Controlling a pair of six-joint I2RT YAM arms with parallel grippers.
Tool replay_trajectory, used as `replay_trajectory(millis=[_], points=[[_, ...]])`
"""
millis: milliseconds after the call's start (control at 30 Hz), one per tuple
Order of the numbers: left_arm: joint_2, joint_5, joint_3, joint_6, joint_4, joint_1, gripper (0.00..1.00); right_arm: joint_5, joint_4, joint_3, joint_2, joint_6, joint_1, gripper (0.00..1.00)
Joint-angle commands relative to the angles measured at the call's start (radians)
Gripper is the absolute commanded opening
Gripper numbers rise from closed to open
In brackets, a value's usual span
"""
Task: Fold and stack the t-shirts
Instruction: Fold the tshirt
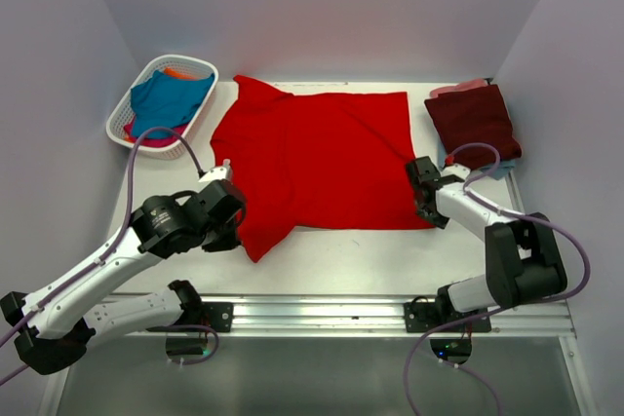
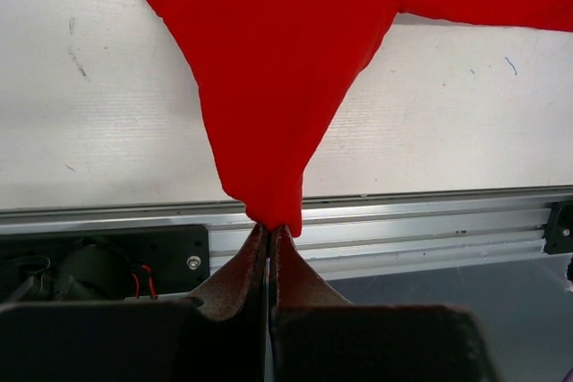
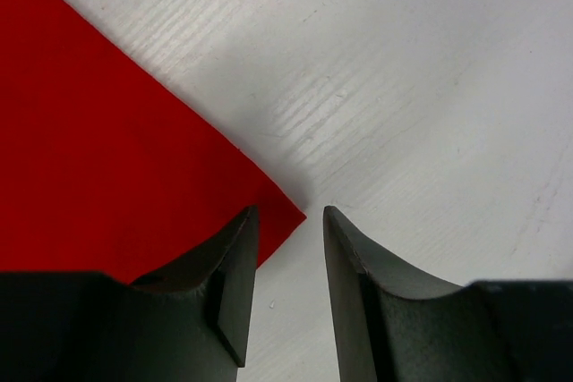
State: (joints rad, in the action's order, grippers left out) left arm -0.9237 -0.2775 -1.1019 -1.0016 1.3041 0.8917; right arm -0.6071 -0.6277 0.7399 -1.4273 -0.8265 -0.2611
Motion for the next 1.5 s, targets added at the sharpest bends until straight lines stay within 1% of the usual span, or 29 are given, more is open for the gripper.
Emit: replay_trajectory(millis=[0,200,333,400,533,633,733,767,800,867,900,933,1067,1200,1233,1300,1467], points=[[0.009,-0.034,-0.026,0.014,0.014,0.004,0.00,-0.003,0.052,0.010,-0.015,-0.008,0.006,0.38],[0.013,-0.054,-0.029,0.009,0.014,0.003,0.00,0.033,0.074,-0.019,-0.032,-0.006,0.006,0.37],[0.013,-0.055,-0.024,0.011,0.014,0.003,0.00,0.069,0.056,-0.016,-0.018,-0.006,0.008,0.43],[0.013,-0.058,-0.026,0.011,0.014,0.003,0.00,0.092,0.043,-0.017,-0.012,-0.011,0.008,0.43],[0.013,-0.069,-0.024,0.012,0.014,0.003,0.00,0.128,0.040,-0.042,-0.012,-0.019,0.008,0.41],[0.008,-0.071,-0.023,0.017,0.014,0.004,0.00,0.125,0.037,-0.025,-0.044,-0.016,0.008,0.36],[0.011,-0.077,-0.021,0.017,0.014,0.003,0.00,0.133,0.031,0.007,-0.084,0.004,0.010,0.29],[0.014,-0.078,-0.019,0.015,0.014,0.003,0.00,0.133,0.026,0.012,-0.109,0.006,0.008,0.25],[0.019,-0.080,-0.016,0.012,0.014,0.003,0.00,0.142,0.028,0.016,-0.117,0.010,0.008,0.15],[0.025,-0.078,-0.012,0.009,0.014,0.003,0.00,0.144,0.026,0.018,-0.117,0.015,0.008,0.03],[0.029,-0.078,-0.012,0.006,0.014,0.003,0.00,0.147,0.029,0.015,-0.111,0.017,0.008,0.00],[0.032,-0.078,-0.010,0.004,0.014,0.003,0.00,0.148,0.037,0.006,-0.105,0.017,0.008,0.00],[0.040,-0.084,-0.010,0.004,0.014,0.003,0.00,0.171,0.042,-0.023,-0.049,0.020,0.008,0.00],[0.046,-0.133,-0.019,0.012,0.012,0.003,0.00,0.199,0.020,-0.036,0.053,0.039,0.008,0.00],[0.048,-0.143,-0.022,0.012,0.012,0.003,0.00,0.202,0.001,-0.033,0.103,0.047,0.008,0.00],[0.045,-0.160,-0.045,0.011,0.012,0.003,0.00,0.211,-0.048,-0.022,0.152,0.055,0.008,0.00],[0.022,-0.143,-0.064,0.021,0.014,0.003,0.00,0.221,-0.164,0.027,0.307,0.073,0.008,0.00]])
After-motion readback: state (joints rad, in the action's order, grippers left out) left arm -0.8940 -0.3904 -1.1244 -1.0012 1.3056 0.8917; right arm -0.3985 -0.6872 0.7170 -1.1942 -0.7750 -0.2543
